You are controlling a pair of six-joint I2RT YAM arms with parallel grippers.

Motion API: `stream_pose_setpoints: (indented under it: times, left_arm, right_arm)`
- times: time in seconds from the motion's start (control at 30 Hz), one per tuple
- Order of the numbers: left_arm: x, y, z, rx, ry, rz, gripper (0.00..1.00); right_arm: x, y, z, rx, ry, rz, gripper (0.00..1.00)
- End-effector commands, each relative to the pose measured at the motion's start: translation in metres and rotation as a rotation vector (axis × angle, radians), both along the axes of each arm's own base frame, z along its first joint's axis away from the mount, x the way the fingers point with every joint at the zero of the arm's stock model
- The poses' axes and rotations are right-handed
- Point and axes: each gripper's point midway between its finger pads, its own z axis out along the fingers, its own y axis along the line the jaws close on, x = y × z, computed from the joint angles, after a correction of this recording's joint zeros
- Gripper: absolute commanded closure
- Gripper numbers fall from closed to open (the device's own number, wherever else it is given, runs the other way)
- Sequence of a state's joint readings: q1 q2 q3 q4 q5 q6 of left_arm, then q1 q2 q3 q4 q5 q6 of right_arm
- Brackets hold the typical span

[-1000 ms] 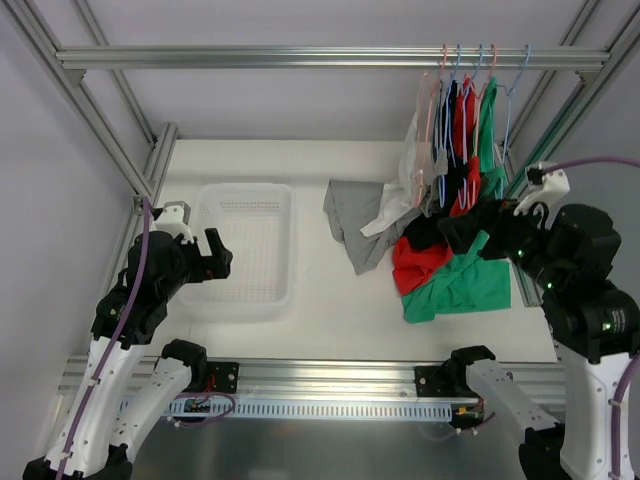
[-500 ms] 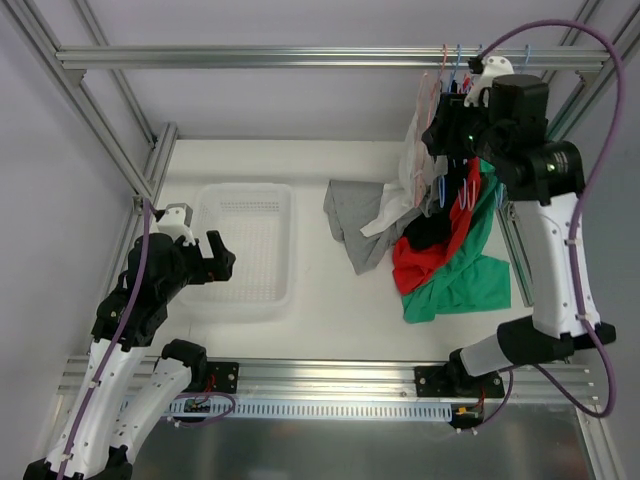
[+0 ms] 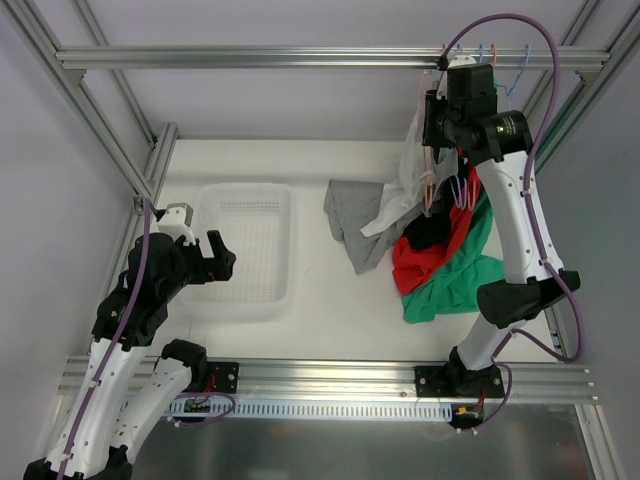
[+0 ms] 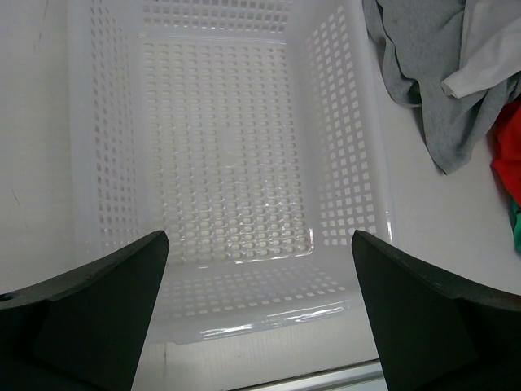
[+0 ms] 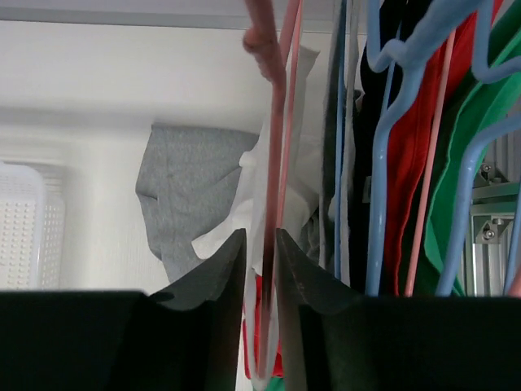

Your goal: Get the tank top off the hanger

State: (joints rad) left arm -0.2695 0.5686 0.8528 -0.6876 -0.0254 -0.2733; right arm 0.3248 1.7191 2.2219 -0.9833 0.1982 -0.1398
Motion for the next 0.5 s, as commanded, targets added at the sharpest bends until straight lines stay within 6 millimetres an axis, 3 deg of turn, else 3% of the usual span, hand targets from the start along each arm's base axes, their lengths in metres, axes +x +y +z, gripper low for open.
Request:
stream_pose_setpoints:
  times: [0.0,0.07,0.17,0.47]
  left_arm:
    - [0.003,-0.007,0.004,-0.018,-0.019,-0.028,0.01]
    - [0.003,-0.007,0.004,-0.018,-0.019,-0.028,0.01]
    - [0.003,-0.007,0.004,-0.018,-0.017,-0.028,0.01]
    - [0.002,-0.007,0.007,-0.02,-0.034,-0.03,0.01]
  right_arm:
    - [0.007,0.002,0.012,0.022,-0.05,-0.031,0.78]
    - [0.007,0.005,0.015,0.029,-0.065,-0.037,0.91]
    - [0.006,0.009,0.021,0.064,-0.09,-0.053,0.99]
    - [-0.002,0.03,0.068,0.241,-0.243,0.023,1.0]
